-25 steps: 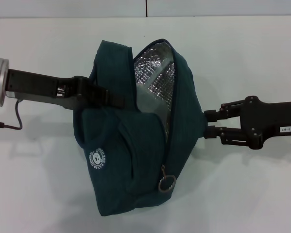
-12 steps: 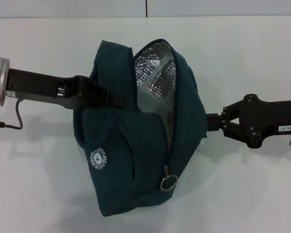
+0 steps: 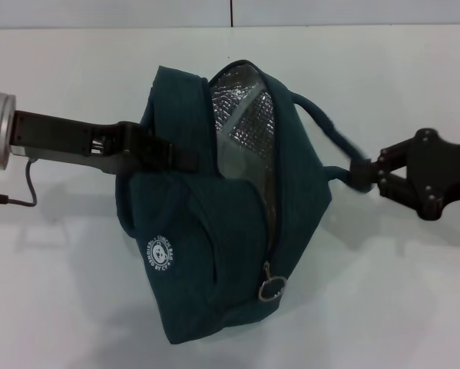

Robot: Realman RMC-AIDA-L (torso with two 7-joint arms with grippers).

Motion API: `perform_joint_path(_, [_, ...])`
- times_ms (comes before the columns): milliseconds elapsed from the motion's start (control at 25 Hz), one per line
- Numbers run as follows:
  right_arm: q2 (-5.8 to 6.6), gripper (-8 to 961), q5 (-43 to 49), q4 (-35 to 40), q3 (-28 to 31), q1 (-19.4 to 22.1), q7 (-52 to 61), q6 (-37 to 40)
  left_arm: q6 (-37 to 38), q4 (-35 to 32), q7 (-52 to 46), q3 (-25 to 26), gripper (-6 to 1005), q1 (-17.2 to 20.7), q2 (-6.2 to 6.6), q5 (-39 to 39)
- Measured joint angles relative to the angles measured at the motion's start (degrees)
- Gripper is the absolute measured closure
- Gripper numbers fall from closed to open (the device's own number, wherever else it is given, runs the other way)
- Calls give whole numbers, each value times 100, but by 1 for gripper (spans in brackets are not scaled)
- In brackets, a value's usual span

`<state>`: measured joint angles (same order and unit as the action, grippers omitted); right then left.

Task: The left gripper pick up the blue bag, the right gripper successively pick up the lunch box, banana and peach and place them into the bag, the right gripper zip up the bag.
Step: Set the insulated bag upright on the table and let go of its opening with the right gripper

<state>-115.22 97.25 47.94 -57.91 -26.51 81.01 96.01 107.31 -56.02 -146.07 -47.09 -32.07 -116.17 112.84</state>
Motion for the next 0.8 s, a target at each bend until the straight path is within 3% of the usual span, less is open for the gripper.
perform_joint_path(200, [24,948,-514,453,13,285,-122,252,-45,126,154,8,954,-74,-46,0])
perform_joint_path(360, [41,947,-652,658,215,443,-133,343,-139,564,381,-3,954,-382,-61,40])
perform_joint_path(560, [61,918,-603,647,460,450,-138,467,-272,915,557,-14,954,-682,-63,77])
perform_joint_path(800, [143,884,-418,402,458,418,-90,360,-281,936,574,8,954,-681,-29,120])
